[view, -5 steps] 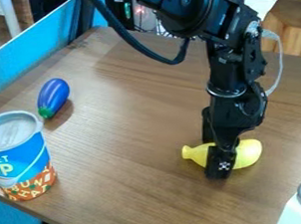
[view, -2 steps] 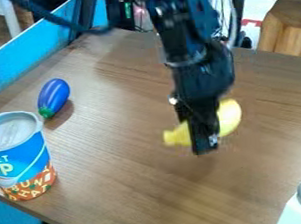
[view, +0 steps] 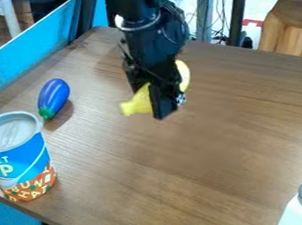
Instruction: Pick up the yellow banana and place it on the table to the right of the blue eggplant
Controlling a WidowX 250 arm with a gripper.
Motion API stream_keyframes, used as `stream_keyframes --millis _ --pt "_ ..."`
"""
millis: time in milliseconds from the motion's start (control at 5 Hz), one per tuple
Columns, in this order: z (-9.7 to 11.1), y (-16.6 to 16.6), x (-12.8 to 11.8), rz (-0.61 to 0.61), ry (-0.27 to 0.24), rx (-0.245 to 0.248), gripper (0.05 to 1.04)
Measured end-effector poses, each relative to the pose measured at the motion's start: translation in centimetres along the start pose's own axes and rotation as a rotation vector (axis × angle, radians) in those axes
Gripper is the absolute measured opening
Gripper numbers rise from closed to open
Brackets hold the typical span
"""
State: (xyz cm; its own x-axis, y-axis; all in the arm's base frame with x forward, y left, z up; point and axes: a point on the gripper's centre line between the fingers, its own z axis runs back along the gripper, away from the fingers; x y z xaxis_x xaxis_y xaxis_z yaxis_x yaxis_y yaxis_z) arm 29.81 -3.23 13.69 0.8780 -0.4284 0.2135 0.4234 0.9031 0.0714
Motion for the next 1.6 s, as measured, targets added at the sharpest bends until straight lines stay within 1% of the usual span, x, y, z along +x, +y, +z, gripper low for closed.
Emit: stream_keyframes --millis 200,400,600,800,1000,1200,1400,1600 --pt "-0.4 4.2 -1.4 0.133 0.062 0.098 0.603" --pt "-1.6 8.1 -2.9 0.275 0.091 0.075 0.603" --pt "-2.6 10.1 -4.4 0.361 0.125 0.045 0.603" --pt "-4.5 10.8 -5.3 0.403 0.156 -0.002 0.603" --pt "-6.4 10.4 -5.1 0.37 0.151 -0.071 0.603" --pt "-7.9 9.8 -4.8 0.332 0.155 -0.103 0.603" --pt "-8.4 7.9 -3.4 0.252 0.157 -0.114 0.603" --pt "-8.5 7.4 -2.9 0.237 0.183 -0.095 0.648"
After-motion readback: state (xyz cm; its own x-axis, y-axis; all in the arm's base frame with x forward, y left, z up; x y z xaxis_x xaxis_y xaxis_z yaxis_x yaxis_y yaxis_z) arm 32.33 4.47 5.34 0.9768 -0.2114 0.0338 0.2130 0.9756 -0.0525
